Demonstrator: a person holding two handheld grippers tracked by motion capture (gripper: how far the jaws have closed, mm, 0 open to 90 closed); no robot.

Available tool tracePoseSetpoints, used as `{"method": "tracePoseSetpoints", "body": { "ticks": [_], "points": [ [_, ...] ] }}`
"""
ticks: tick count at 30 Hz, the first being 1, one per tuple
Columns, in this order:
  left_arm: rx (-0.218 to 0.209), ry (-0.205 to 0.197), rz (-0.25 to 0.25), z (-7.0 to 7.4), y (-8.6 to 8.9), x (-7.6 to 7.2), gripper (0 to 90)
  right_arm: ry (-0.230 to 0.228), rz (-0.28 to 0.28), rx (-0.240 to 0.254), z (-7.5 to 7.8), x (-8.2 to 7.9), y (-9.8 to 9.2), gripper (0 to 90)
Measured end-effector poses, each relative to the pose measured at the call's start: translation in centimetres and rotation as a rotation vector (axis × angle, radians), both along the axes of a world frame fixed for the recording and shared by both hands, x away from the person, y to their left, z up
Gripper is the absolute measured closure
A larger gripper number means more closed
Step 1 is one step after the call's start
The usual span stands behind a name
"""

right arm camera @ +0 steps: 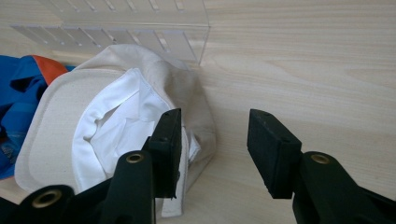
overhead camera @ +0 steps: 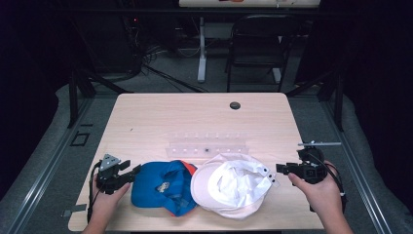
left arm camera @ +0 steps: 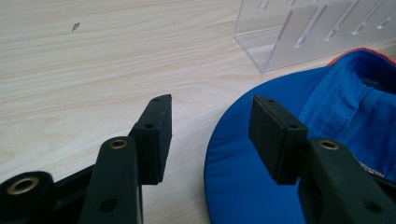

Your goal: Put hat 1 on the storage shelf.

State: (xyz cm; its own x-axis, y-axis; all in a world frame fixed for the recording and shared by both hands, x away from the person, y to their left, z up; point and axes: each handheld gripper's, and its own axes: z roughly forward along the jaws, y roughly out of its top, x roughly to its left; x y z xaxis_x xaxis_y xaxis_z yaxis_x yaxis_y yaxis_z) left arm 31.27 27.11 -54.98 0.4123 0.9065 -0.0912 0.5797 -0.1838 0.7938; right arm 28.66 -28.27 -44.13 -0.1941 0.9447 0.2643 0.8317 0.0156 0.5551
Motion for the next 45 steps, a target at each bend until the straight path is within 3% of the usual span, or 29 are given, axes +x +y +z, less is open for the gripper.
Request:
{"method": "tracePoseSetpoints", "body": {
  "ticks": [4,8,11,15,26,36,45],
  "points": [
    [0.003,0.003,0.001,0.0,0.0,0.0,50.0,0.034,0.010,-0.008,0.4,0.4,0.3,55.0],
    [-0.001,0.001,-0.001,0.0,0.0,0.0,50.0,0.113,0.021,-0.016,0.8,1.0,0.7,54.9],
    [0.000,0.001,-0.002,0.0,0.0,0.0,50.0,0.139,0.033,-0.021,1.1,1.3,0.9,55.0],
    [0.008,0.006,-0.006,0.0,0.0,0.0,50.0,0.180,0.046,0.004,1.3,1.8,1.3,55.1],
    [0.007,0.007,-0.004,0.0,0.0,0.0,50.0,0.313,0.052,0.013,-0.4,3.3,2.0,55.5],
    [0.010,0.006,-0.002,-0.1,0.0,0.1,49.9,0.357,0.046,0.009,-2.0,3.7,2.4,56.2],
    [0.012,0.006,0.000,0.0,0.0,0.1,50.0,0.398,0.013,0.059,-3.3,3.9,2.8,58.5]
  ]
}}
